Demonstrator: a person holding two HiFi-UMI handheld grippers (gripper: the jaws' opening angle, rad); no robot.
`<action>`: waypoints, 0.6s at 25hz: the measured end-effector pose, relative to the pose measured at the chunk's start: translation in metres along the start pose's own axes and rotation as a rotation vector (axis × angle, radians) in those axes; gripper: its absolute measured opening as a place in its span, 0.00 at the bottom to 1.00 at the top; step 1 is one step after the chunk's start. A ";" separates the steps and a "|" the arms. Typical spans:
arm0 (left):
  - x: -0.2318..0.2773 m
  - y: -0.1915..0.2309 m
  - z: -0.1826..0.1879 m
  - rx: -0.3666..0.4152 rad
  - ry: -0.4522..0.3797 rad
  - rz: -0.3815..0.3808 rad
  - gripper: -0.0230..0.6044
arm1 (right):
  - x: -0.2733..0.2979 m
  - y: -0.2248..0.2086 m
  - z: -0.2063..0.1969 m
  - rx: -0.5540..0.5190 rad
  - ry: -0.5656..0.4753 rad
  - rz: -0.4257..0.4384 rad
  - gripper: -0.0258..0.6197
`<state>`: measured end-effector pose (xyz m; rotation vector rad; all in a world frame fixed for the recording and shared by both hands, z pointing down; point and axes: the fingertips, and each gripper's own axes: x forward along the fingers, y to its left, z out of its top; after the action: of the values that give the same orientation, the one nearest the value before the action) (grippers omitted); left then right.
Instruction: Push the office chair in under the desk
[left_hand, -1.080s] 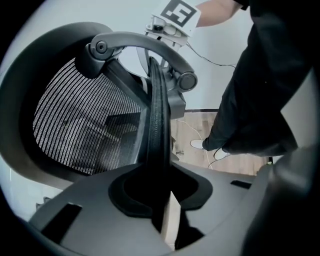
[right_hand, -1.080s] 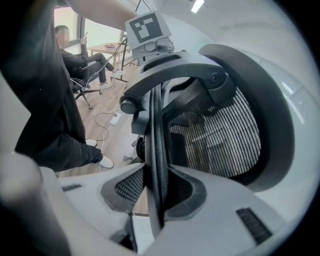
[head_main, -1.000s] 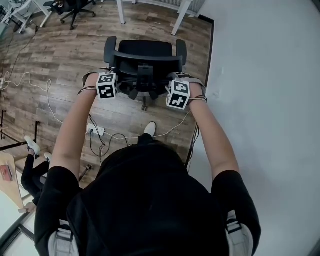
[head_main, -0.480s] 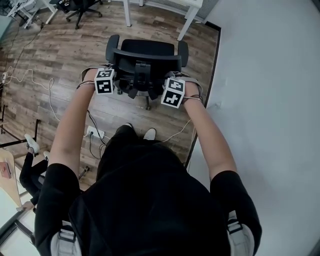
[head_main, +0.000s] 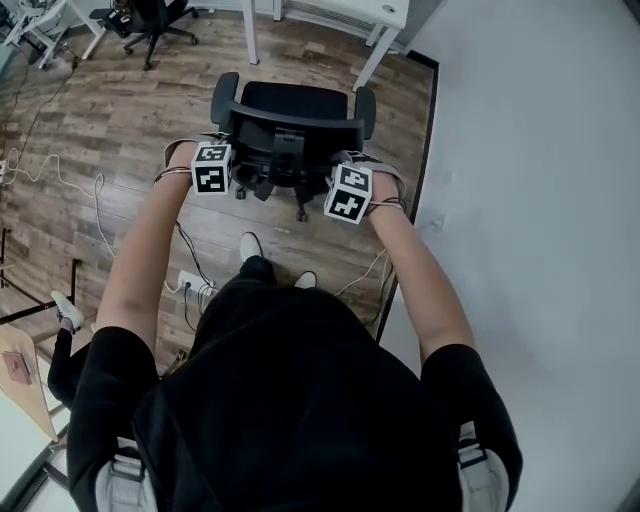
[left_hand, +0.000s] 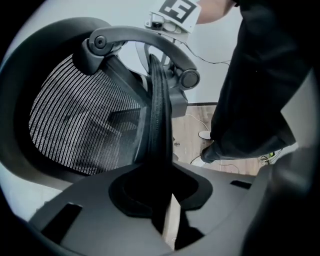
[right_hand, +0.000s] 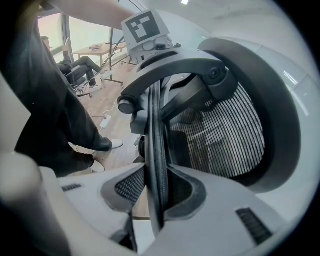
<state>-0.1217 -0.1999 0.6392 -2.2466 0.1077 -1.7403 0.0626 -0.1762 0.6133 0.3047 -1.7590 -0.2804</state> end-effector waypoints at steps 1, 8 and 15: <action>0.000 0.009 -0.007 0.007 -0.001 0.001 0.16 | 0.003 -0.008 0.006 0.005 0.003 -0.002 0.21; 0.006 0.066 -0.049 0.041 -0.012 -0.008 0.16 | 0.030 -0.062 0.036 0.050 0.030 0.002 0.21; 0.014 0.115 -0.089 0.087 -0.025 -0.026 0.16 | 0.052 -0.103 0.065 0.100 0.058 0.009 0.21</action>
<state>-0.1891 -0.3289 0.6402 -2.2162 -0.0032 -1.6955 -0.0060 -0.2892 0.6115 0.3732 -1.7200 -0.1756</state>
